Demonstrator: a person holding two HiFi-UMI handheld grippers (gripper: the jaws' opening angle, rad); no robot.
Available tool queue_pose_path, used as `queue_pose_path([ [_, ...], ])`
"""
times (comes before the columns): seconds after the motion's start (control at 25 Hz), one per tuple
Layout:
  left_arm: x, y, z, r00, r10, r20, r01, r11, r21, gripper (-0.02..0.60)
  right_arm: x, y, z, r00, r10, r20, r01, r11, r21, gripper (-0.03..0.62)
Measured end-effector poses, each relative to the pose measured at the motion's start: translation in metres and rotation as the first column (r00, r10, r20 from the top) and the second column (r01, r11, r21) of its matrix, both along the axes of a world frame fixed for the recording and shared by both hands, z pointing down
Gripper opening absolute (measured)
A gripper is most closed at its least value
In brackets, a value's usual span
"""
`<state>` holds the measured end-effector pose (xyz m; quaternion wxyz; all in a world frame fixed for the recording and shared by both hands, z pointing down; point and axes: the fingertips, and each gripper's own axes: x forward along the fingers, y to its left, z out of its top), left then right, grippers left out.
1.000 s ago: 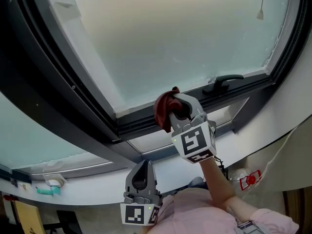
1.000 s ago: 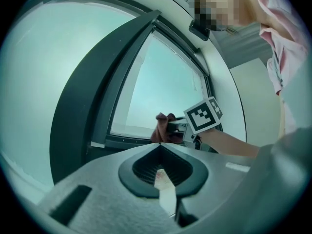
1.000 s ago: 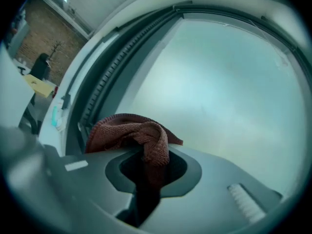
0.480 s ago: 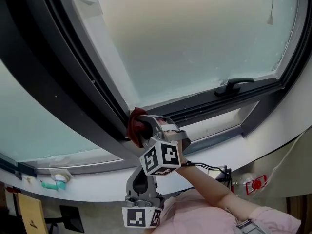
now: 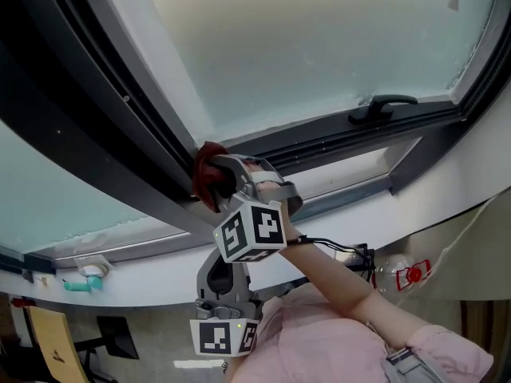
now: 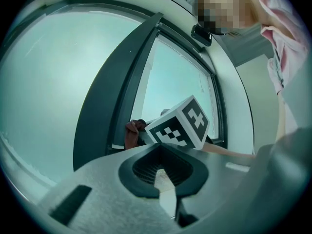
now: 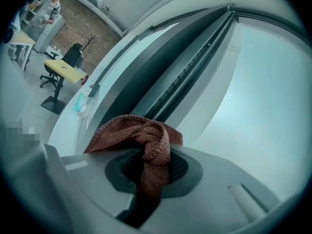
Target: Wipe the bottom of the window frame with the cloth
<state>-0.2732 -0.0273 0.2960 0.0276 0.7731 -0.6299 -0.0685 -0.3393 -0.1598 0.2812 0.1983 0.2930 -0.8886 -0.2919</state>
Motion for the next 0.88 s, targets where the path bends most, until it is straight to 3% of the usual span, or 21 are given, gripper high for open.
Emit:
queue_pose_path([
  [0.88, 0.016, -0.002, 0.004, 0.999, 0.021, -0.031, -0.021, 1.000, 0.007, 0.000, 0.014, -0.002, 0.006, 1.000, -0.006, 0.006, 0.006, 0.999, -0.048, 0.054],
])
